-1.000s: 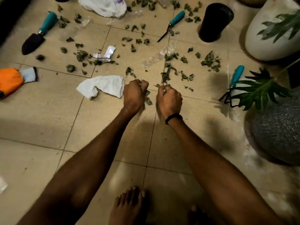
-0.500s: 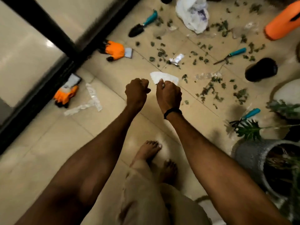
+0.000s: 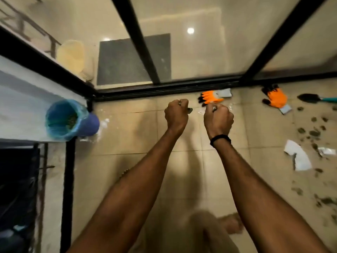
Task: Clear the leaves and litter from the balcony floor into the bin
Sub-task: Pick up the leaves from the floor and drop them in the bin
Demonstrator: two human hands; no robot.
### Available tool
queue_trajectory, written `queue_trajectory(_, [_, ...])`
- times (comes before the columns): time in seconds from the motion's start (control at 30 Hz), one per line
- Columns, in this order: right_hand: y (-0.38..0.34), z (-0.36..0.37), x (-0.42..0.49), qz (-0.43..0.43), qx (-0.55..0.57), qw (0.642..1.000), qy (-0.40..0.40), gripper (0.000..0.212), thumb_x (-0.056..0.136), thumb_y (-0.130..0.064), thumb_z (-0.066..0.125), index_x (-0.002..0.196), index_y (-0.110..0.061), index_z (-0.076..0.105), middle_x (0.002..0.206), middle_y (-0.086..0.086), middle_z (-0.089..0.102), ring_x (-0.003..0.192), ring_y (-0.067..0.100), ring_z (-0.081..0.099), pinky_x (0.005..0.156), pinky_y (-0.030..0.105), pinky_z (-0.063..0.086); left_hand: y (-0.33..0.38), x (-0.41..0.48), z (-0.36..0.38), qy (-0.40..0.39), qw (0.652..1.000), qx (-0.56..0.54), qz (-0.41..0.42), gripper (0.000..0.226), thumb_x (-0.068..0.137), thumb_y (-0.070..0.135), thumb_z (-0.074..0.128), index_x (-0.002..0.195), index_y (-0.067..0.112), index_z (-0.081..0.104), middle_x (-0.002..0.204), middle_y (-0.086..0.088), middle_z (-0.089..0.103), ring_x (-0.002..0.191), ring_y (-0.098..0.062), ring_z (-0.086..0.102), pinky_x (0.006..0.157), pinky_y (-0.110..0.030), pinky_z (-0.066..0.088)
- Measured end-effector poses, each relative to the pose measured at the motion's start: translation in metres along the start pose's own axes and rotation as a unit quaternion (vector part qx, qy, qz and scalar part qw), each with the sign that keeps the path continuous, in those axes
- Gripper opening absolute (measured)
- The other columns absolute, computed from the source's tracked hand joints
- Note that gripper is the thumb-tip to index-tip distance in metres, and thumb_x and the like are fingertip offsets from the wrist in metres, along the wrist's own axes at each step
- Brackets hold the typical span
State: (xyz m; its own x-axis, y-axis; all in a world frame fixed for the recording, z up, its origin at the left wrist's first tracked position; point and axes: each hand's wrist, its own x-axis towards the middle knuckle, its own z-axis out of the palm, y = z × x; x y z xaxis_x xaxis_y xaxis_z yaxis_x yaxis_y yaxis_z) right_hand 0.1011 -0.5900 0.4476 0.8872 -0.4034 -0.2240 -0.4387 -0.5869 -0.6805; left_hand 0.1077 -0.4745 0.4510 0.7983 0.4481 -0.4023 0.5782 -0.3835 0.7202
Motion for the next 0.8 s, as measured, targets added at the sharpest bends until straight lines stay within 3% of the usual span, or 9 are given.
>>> queue_trajectory(0.17, [-0.109,0.156,-0.050,0.013,0.020,0.998,-0.057,0.041,0.096,-0.032,0.046,0.063,-0.007,0.053,0.065,0.015,0.057,0.069,0.035,0.047,0.063,0.032,0.030,-0.100,0.109,-0.153,0.091,0.991,-0.048,-0.085,0.036,0.095,0.027,0.050,0.073,0.004,0.064,0.071,-0.011,0.062,0.070,-0.029,0.058,0.052,-0.027,0.036])
queue_trajectory(0.3, [-0.190,0.311,-0.105,0.100,0.089,0.978,-0.161,0.044,0.088,-0.036,0.052,0.056,-0.006,0.049,0.051,0.006,0.050,0.061,0.035,0.053,0.055,0.036,0.041,-0.214,0.193,-0.275,0.182,0.955,-0.115,-0.203,0.050,0.080,0.051,0.044,0.072,0.005,0.062,0.075,-0.026,0.066,0.069,-0.043,0.066,0.061,-0.050,0.058])
queue_trajectory(0.37, [-0.219,0.368,-0.130,0.171,0.128,0.952,-0.220,0.039,0.078,-0.041,0.053,0.058,-0.008,0.055,0.052,0.005,0.053,0.054,0.034,0.056,0.046,0.038,0.048,-0.256,0.220,-0.322,0.205,0.931,-0.158,-0.257,0.045,0.090,0.039,0.050,0.080,-0.001,0.067,0.064,-0.022,0.062,0.057,-0.036,0.062,0.052,-0.038,0.055])
queue_trajectory(0.47, [-0.260,0.472,-0.168,0.298,0.200,0.884,-0.299,0.023,0.081,-0.036,0.057,0.070,-0.016,0.059,0.055,0.002,0.051,0.038,0.020,0.044,0.037,0.021,0.031,-0.315,0.267,-0.386,0.249,0.872,-0.264,-0.329,0.034,0.093,0.032,0.050,0.084,0.003,0.064,0.074,-0.028,0.063,0.052,-0.036,0.061,0.045,-0.037,0.048])
queue_trajectory(0.53, [-0.277,0.521,-0.186,0.342,0.217,0.855,-0.324,0.025,0.087,-0.038,0.059,0.075,-0.015,0.061,0.054,0.001,0.051,0.034,0.015,0.039,0.036,0.017,0.028,-0.350,0.291,-0.409,0.267,0.824,-0.351,-0.355,0.028,0.102,0.025,0.046,0.078,0.012,0.054,0.069,-0.014,0.056,0.037,-0.020,0.048,0.038,-0.023,0.039])
queue_trajectory(0.63, [-0.293,0.579,-0.207,0.388,0.255,0.806,-0.367,0.039,0.092,-0.049,0.055,0.089,-0.012,0.065,0.064,0.004,0.058,0.045,0.013,0.049,0.038,0.020,0.038,-0.392,0.319,-0.428,0.265,0.761,-0.456,-0.378,0.024,0.105,0.029,0.047,0.088,0.015,0.056,0.089,-0.010,0.065,0.066,-0.020,0.060,0.069,-0.036,0.057])
queue_trajectory(0.7, [-0.299,0.601,-0.218,0.422,0.316,0.739,-0.420,0.055,0.092,-0.062,0.047,0.114,-0.014,0.064,0.092,0.009,0.067,0.075,0.019,0.061,0.061,0.030,0.053,-0.412,0.328,-0.434,0.235,0.751,-0.487,-0.379,0.029,0.105,0.042,0.047,0.103,0.016,0.059,0.108,-0.008,0.065,0.090,-0.022,0.061,0.087,-0.038,0.054])
queue_trajectory(0.77, [-0.302,0.608,-0.225,0.434,0.356,0.682,-0.469,0.069,0.092,-0.070,0.036,0.129,-0.017,0.058,0.107,0.010,0.066,0.094,0.026,0.060,0.088,0.039,0.050,-0.424,0.334,-0.435,0.193,0.751,-0.508,-0.376,0.053,0.101,0.059,0.039,0.131,0.018,0.056,0.130,-0.006,0.060,0.117,-0.025,0.056,0.102,-0.042,0.046])
queue_trajectory(0.8, [-0.301,0.608,-0.227,0.440,0.371,0.664,-0.477,0.072,0.092,-0.071,0.033,0.132,-0.017,0.057,0.107,0.010,0.065,0.096,0.028,0.059,0.092,0.042,0.047,-0.427,0.333,-0.435,0.178,0.751,-0.512,-0.377,0.063,0.099,0.066,0.035,0.140,0.021,0.051,0.135,-0.005,0.058,0.123,-0.027,0.053,0.106,-0.045,0.042])
